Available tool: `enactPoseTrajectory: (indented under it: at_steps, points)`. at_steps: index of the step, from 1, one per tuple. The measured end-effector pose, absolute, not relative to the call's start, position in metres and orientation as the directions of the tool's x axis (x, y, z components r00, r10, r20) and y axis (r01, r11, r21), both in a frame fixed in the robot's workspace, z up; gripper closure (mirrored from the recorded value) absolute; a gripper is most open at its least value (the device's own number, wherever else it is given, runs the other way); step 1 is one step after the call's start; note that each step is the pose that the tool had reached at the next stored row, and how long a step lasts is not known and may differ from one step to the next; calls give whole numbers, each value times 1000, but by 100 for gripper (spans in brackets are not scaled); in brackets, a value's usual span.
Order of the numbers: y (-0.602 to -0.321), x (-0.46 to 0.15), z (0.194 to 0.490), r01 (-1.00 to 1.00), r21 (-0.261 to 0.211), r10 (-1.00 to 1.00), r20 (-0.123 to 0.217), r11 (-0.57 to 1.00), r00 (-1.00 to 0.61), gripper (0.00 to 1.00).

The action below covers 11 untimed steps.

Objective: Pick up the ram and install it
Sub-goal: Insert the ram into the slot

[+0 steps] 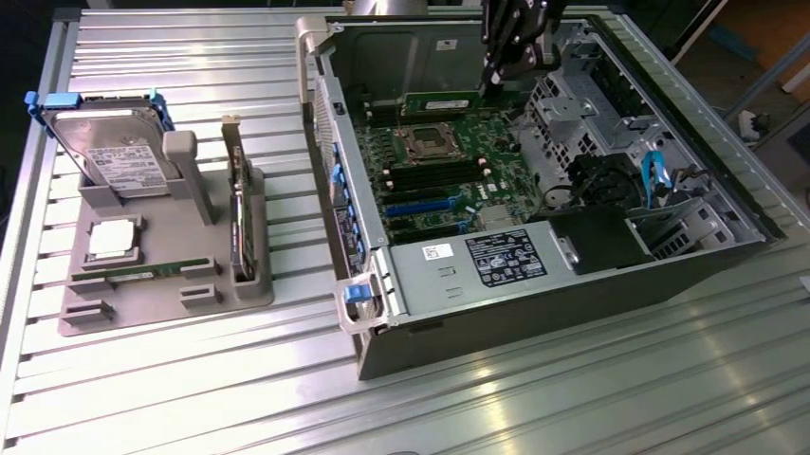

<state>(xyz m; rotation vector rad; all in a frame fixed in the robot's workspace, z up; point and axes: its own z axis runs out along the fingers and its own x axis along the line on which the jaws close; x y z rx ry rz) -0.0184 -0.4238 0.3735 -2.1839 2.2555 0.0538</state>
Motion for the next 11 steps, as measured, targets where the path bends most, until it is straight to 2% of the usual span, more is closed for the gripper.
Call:
enactPoseTrajectory:
  at_steps: [11]
  points:
    - [-423,-11,367,-999,23,-999,-25,32,-33,88]
